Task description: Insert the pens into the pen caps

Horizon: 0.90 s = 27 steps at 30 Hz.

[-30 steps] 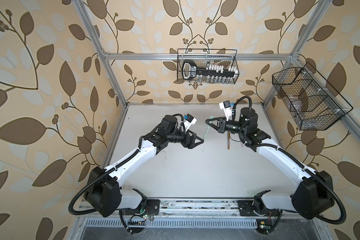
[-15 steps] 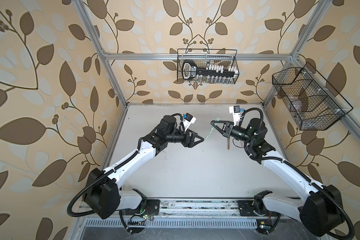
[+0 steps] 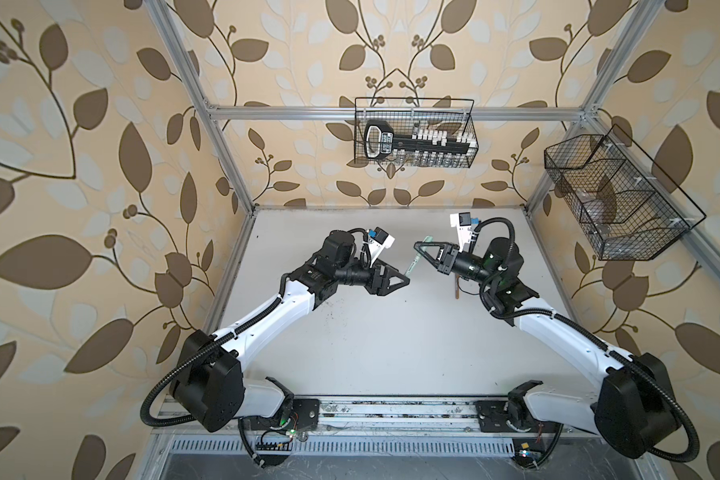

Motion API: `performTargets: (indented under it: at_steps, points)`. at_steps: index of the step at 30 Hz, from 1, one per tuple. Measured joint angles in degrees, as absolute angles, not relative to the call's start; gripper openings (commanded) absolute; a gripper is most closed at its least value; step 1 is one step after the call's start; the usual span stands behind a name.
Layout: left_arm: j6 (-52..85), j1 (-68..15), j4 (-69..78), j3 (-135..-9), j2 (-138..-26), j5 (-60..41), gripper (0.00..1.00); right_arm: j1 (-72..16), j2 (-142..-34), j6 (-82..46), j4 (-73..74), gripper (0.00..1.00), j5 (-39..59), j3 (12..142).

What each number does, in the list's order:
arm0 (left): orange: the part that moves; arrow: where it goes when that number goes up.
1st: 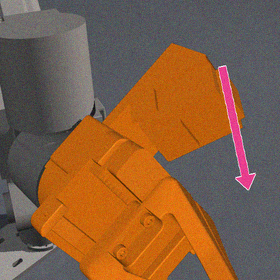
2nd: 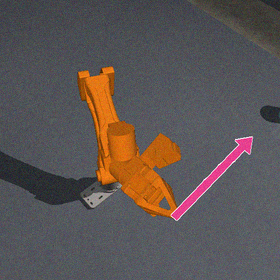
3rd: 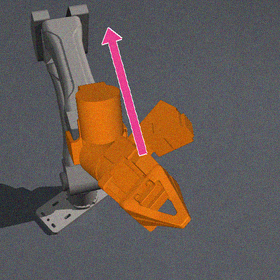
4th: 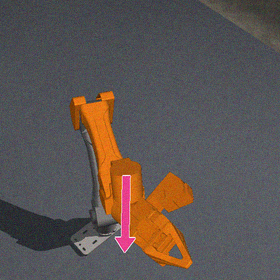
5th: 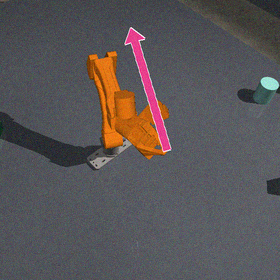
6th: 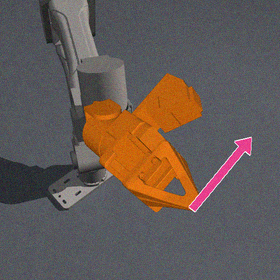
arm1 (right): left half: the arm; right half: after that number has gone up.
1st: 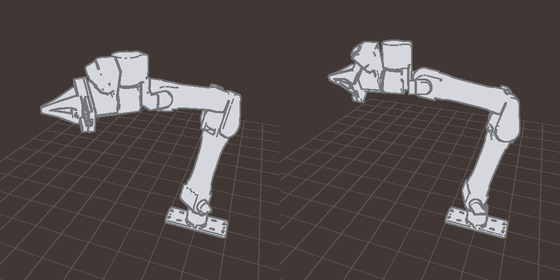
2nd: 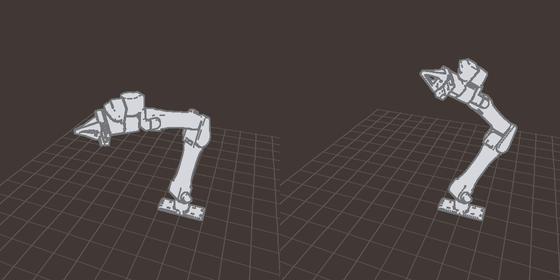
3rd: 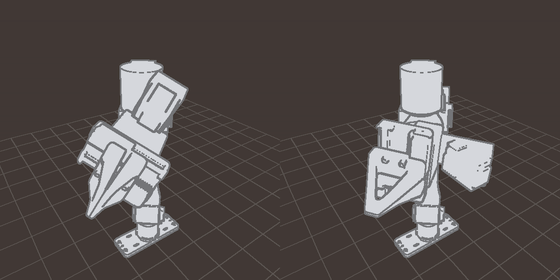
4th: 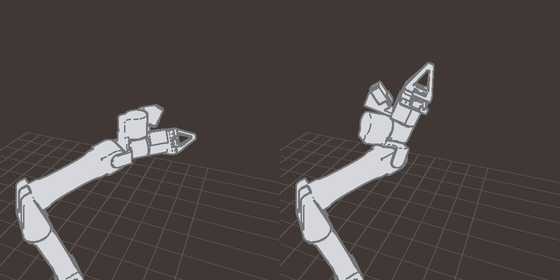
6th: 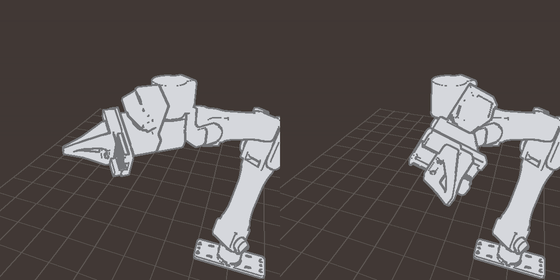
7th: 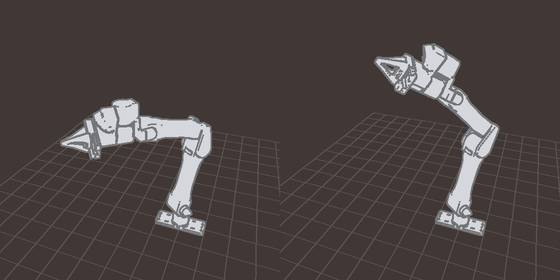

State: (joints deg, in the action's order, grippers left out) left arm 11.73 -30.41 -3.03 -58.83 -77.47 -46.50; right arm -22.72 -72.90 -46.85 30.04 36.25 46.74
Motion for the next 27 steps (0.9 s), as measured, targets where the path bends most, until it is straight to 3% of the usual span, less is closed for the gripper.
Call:
performTargets:
  at_steps: [7, 15, 17, 23, 27]
  points:
    - [11.97, -30.41, -2.81, -58.83, -77.54, -47.55, 0.51, -23.79, -77.12, -46.87, 30.65, 0.0, 36.51, 48.73]
    - [10.57, -30.35, -3.95, -58.89, -78.52, -46.46, 0.33, -24.21, -78.74, -46.96, 32.53, 0.0, 37.01, 49.84]
    - [10.39, -30.35, -4.6, -58.94, -79.0, -46.06, 0.21, -24.27, -78.85, -46.98, 32.58, 0.0, 37.01, 49.84]
    - [8.64, -30.41, -5.21, -59.2, -79.77, -44.75, 0.0, -24.38, -78.83, -46.76, 32.05, 0.0, 36.82, 49.87]
    - [7.99, -30.41, -6.2, -59.7, -80.4, -44.38, 0.0, -24.71, -78.7, -44.95, 30.44, 0.0, 35.92, 50.06]
